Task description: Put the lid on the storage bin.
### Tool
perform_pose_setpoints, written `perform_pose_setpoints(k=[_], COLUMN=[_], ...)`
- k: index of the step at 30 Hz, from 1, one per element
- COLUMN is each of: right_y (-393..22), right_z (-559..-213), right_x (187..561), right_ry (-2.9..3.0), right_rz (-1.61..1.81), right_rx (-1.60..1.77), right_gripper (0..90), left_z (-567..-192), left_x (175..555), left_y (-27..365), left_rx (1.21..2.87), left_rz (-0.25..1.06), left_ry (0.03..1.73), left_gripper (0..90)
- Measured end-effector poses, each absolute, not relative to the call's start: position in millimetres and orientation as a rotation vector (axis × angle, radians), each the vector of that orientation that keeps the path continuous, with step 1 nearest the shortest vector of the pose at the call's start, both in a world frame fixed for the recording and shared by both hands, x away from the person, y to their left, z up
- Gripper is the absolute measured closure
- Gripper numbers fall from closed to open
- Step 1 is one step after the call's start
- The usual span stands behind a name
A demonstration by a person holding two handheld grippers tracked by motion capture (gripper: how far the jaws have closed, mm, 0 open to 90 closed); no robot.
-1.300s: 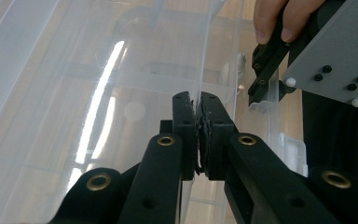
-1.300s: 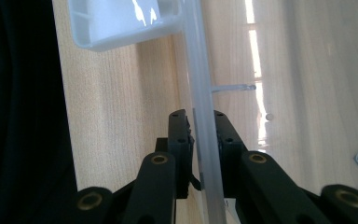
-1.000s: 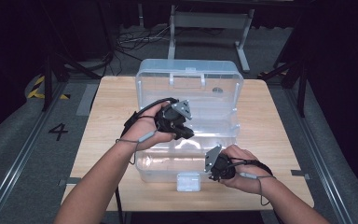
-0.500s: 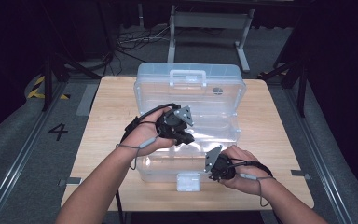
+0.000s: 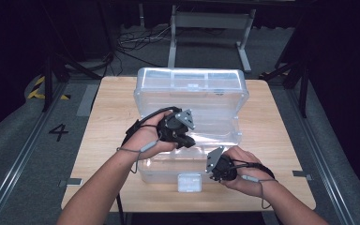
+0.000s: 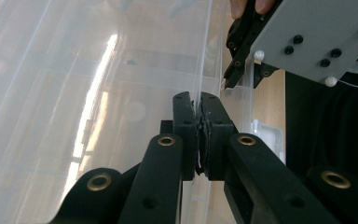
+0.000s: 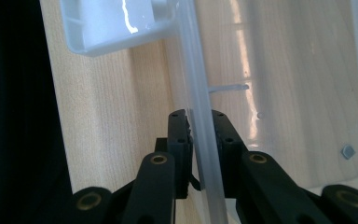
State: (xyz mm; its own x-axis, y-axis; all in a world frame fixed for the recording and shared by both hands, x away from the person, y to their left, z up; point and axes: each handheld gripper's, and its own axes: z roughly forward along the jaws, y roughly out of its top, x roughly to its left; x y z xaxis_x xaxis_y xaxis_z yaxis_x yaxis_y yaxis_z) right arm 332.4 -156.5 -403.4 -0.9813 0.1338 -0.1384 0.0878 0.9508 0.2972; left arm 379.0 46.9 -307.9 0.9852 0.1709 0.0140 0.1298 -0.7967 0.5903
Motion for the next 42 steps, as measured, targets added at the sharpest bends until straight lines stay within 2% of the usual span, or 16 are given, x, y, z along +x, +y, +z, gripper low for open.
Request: perform_pose_setpoints(k=[14,23,28,42], right_y=[-163,-174,-181,-214], right_z=[-380,-346,-333,-309], right_x=[325,317,315,321], right_ry=[2.901,2.855,2.839,2.708], right_rz=[0.527,0.641,0.712,1.075], right_rx=[0.149,0.144,0.153,0.366], right_gripper=[81.1,84.7,89.7,90.0], left_z=[-309,-309,-309,-310], left_x=[378,377,377,376], left_y=[47,47,47,46], left_rx=[2.507,2.506,2.504,2.502], left_rz=[0.08,0.091,0.092,0.087], left_ry=[0.207,0.217,0.224,0.232], left_gripper=[86.9,86.8,86.6,86.6])
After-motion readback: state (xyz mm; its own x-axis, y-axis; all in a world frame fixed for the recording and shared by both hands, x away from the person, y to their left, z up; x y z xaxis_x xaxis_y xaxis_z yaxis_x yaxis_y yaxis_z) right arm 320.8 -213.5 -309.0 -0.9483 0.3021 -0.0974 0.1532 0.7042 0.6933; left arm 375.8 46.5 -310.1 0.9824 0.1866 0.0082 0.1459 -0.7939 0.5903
